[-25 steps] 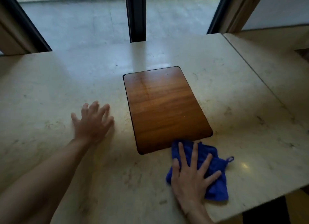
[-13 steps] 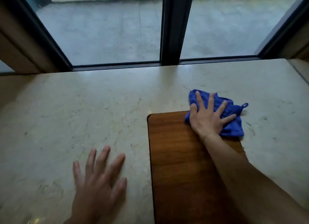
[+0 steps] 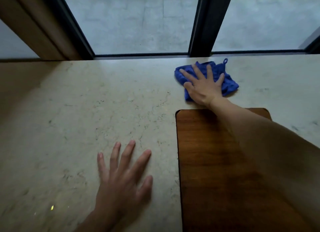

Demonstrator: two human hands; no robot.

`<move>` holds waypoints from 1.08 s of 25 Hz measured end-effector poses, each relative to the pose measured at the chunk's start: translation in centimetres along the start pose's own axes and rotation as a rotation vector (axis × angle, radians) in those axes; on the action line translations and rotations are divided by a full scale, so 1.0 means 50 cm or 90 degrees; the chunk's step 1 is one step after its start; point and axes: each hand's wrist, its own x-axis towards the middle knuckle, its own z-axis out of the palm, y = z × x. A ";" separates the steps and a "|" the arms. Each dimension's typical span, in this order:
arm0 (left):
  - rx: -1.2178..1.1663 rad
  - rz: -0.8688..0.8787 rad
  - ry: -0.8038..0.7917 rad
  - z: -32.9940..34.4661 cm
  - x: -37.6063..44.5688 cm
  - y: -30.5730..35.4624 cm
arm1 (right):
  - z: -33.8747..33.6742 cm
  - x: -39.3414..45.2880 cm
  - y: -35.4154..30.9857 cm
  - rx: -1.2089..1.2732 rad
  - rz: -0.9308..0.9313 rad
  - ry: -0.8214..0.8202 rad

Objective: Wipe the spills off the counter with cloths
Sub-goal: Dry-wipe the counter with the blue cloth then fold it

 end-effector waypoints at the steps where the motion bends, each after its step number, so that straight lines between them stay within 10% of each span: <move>1: -0.002 -0.011 -0.010 -0.003 0.000 0.004 | 0.013 -0.055 -0.006 0.000 -0.017 0.010; 17: -0.032 -0.103 -0.029 -0.093 -0.290 -0.179 | 0.210 -1.166 -0.110 0.022 0.257 -0.003; 27: -0.006 -0.107 0.008 -0.065 -0.235 -0.365 | 0.264 -1.027 -0.423 0.065 0.340 0.025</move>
